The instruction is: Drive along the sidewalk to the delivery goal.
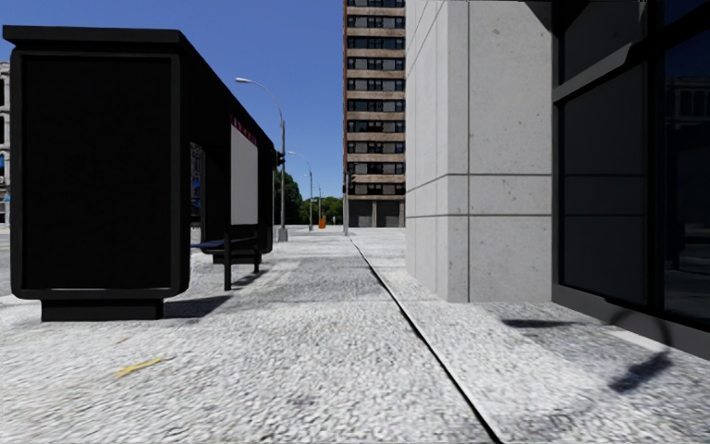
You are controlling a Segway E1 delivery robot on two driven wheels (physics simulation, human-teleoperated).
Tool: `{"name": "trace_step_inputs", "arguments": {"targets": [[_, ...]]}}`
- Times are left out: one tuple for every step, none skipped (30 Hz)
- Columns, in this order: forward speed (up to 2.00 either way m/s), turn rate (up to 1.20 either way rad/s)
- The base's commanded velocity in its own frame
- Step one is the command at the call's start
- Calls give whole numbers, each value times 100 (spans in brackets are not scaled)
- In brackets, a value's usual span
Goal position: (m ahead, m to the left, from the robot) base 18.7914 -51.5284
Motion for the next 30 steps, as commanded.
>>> {"name": "trace_step_inputs", "arguments": {"targets": [[200,0],[200,0],[200,0],[200,0],[200,0],[200,0],[200,0],[200,0],[200,0],[200,0],[200,0],[200,0],[200,0],[200,0],[200,0],[200,0],[200,0],[200,0],[200,0],[200,0],[200,0],[200,0],[200,0],[200,0],[200,0],[200,0],[200,0],[200,0],[200,0],[200,0]]}}
